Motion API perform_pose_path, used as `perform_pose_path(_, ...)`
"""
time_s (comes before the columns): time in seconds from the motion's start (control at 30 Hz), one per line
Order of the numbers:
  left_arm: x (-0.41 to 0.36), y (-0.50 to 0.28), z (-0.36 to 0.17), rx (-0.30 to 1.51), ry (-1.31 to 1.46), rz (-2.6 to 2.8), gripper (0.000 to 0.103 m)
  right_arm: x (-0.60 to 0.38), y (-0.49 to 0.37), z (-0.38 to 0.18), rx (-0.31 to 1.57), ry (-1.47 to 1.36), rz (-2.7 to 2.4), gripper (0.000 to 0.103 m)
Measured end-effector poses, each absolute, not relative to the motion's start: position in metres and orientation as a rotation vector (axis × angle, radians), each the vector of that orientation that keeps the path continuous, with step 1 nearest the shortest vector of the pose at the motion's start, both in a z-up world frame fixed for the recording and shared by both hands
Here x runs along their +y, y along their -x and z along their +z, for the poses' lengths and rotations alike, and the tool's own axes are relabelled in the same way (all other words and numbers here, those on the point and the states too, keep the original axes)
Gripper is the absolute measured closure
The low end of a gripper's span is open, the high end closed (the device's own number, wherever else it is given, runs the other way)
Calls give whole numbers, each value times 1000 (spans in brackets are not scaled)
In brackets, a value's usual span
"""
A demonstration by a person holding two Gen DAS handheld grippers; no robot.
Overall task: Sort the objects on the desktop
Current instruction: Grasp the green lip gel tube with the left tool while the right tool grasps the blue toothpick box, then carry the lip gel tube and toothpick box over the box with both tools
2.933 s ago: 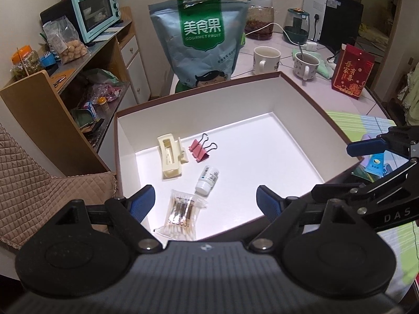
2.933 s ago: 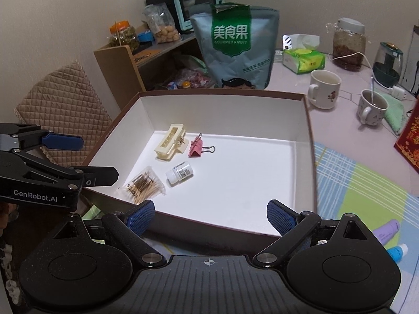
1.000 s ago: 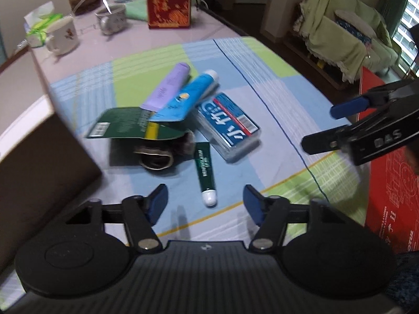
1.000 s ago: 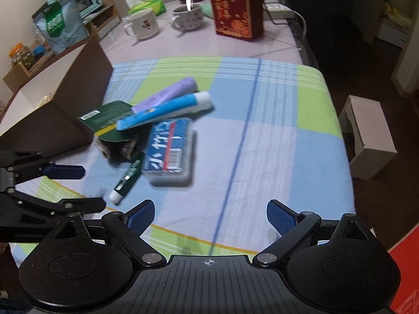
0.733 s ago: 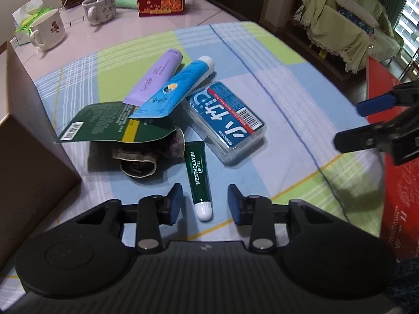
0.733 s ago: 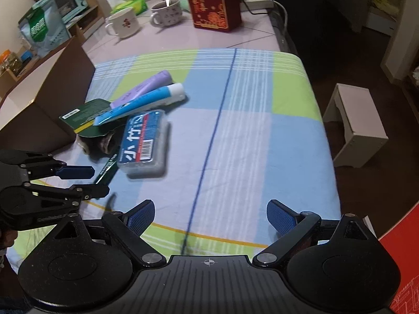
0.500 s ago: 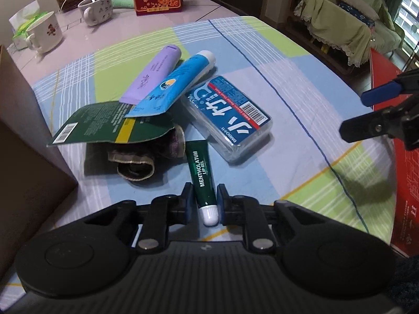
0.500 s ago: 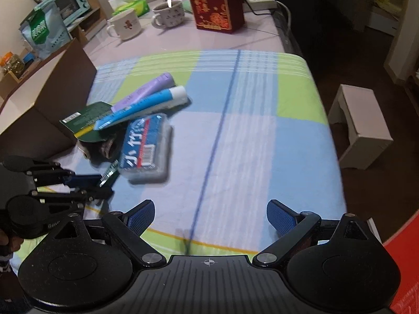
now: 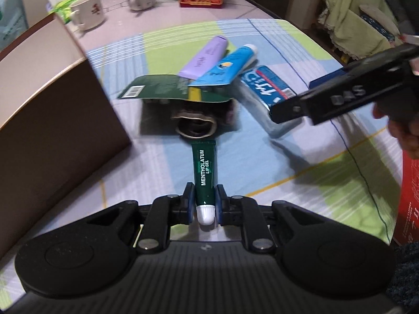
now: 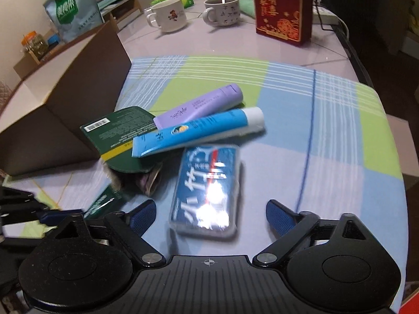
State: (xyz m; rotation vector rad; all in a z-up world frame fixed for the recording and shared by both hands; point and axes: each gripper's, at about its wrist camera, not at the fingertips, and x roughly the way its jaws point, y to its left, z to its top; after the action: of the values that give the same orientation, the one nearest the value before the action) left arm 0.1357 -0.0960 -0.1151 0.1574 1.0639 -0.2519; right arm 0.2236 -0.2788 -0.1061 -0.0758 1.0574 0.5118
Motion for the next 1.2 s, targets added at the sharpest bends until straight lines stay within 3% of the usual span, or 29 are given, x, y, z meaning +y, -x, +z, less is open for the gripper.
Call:
perform_pose_path(0.13,-88,-133,-118,1073,-153,-231,90,-270,-225,-114,1049,125,509,33)
perform_pose_path(0.2,-85,-132,-121,1079,-150,-222,90,-265,-226,-118,1045,150,508,42)
perform_pose_path(0.63,-79,-129,-122,1107,-121,-238,91,-290,-192,-113,1128,126,505,44)
perform_pose_path(1.2,-45,-96,-47,979,-39,-158,91,-267,-161,-43,1004,29,641,45)
